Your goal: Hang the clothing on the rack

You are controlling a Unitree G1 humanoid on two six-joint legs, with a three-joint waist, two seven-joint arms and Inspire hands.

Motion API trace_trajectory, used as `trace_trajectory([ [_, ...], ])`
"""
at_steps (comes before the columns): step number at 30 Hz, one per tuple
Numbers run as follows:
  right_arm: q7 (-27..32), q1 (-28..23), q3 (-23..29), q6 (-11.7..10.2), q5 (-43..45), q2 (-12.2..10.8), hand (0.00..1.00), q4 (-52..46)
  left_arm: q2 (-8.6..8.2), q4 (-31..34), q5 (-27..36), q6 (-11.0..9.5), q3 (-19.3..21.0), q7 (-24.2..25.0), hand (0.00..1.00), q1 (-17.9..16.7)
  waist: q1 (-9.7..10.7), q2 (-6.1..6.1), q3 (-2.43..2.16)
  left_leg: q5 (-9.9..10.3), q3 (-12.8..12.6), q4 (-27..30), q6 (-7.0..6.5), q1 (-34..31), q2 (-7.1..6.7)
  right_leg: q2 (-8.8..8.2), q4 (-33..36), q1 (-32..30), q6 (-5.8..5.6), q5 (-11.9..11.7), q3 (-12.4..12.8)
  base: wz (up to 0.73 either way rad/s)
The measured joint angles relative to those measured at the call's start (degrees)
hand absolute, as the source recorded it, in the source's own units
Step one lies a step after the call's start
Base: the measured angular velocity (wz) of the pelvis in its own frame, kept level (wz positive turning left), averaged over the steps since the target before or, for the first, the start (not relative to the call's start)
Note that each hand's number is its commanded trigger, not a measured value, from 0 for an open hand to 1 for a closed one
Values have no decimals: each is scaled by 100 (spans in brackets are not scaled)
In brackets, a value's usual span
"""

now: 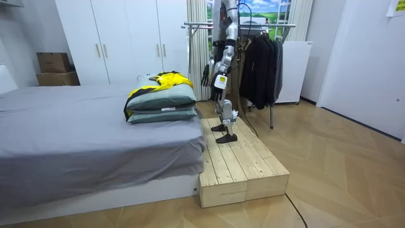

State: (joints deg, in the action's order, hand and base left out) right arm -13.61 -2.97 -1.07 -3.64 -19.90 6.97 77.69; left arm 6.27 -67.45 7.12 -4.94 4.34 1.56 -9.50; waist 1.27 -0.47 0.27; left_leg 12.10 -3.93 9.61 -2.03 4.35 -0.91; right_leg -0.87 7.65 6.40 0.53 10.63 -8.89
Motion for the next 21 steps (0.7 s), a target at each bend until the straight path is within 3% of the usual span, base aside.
trace_trajectory([
  [16,-34,-21,-51,-1,-65,-1,0,-7,51,8,-47,-12,4,-50,0,-3,-14,-84,1,0,-25,2,0,38,5,0,11,25,1,0,16,-1],
  [21,-34,-37,-49,-1,-30,-4,0,-4,52,4,-40,-16,3,-104,0,-6,-14,-73,21,0,-25,0,0,38,4,-1,6,28,1,0,16,0],
])
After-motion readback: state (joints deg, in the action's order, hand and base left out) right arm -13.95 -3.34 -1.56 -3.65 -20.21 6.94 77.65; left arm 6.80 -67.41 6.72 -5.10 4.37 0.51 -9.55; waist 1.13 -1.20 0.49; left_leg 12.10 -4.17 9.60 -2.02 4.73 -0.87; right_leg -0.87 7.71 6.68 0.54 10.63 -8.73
